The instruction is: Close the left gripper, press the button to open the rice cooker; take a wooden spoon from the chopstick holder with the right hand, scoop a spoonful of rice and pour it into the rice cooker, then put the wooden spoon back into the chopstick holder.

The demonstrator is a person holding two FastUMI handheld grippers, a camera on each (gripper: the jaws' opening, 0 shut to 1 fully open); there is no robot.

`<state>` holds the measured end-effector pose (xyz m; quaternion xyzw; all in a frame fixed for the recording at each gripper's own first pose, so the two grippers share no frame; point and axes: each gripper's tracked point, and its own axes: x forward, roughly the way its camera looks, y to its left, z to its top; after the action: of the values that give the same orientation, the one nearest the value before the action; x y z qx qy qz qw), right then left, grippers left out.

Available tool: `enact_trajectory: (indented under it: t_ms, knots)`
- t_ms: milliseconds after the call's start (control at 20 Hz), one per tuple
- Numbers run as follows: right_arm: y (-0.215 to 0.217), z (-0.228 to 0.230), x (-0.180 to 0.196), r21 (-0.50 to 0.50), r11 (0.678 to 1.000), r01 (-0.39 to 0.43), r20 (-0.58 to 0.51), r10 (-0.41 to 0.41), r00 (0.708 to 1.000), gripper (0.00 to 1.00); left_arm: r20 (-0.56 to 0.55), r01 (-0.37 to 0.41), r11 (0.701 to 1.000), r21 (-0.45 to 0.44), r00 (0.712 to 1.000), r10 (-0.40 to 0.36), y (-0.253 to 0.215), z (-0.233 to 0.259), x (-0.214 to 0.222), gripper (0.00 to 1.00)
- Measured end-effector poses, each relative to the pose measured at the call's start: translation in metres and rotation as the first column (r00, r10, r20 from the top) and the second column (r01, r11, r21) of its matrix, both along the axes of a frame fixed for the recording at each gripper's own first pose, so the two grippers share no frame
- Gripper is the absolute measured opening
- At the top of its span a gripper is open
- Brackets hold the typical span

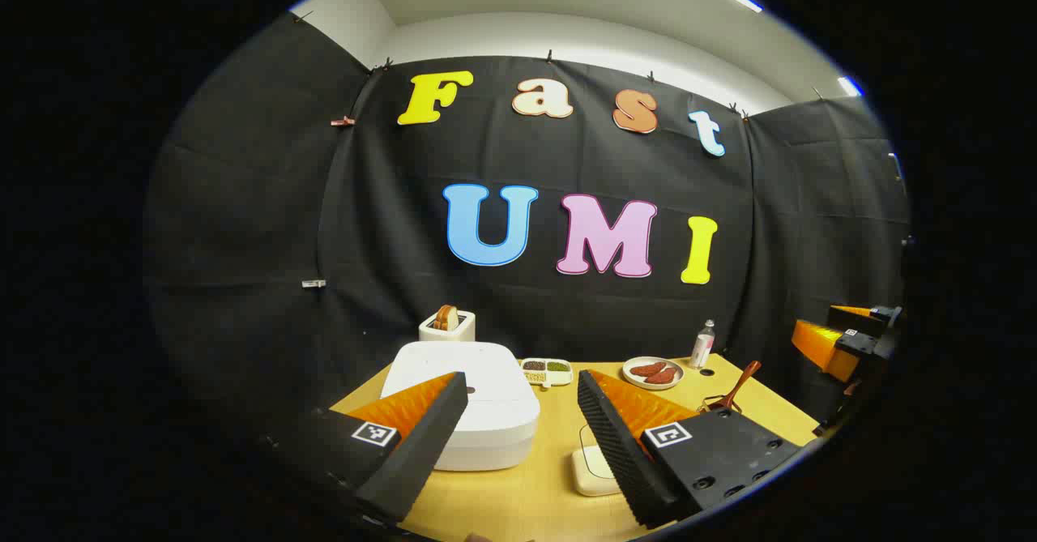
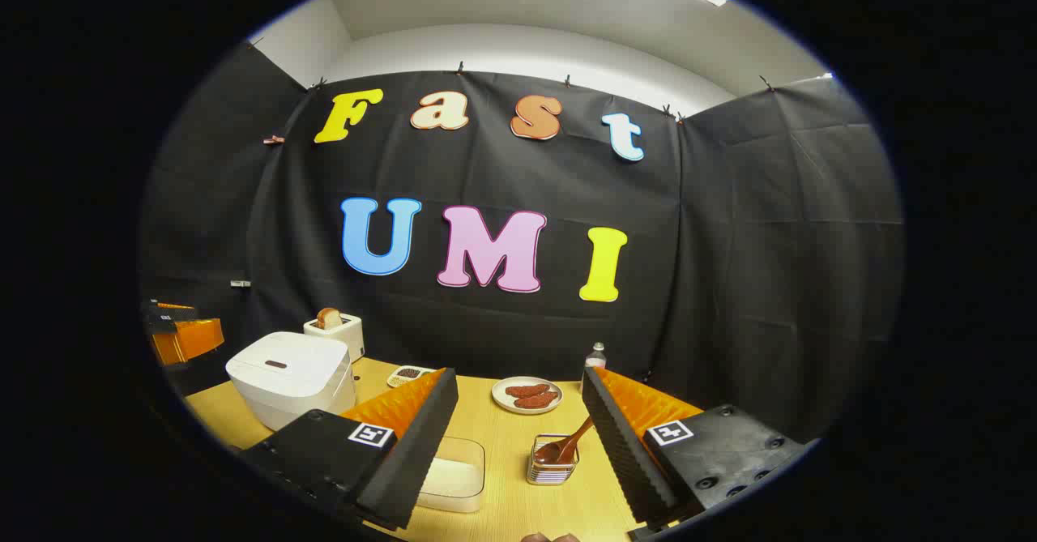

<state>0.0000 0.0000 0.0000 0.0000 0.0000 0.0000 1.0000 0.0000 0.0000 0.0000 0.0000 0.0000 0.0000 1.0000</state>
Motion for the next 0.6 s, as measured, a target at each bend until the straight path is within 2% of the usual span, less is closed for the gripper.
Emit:
enact_trajectory:
  t_ms: [200, 600]
  knots:
    - [-0.009, 0.001, 0.002, -0.001, 1.0, 0.017, 0.007, -0.017, 1.0, 0.98, 0.0, 0.004, 1.0, 0.017, 1.0, -0.004, 0.0, 0.001, 0.01, 0.95]
    - [-0.025, -0.019, 0.003, 0.019, 0.999, 0.051, -0.046, -0.05, 0.998, 0.98, -0.018, 0.044, 0.999, 0.027, 0.999, -0.043, -0.017, -0.002, 0.021, 0.95]
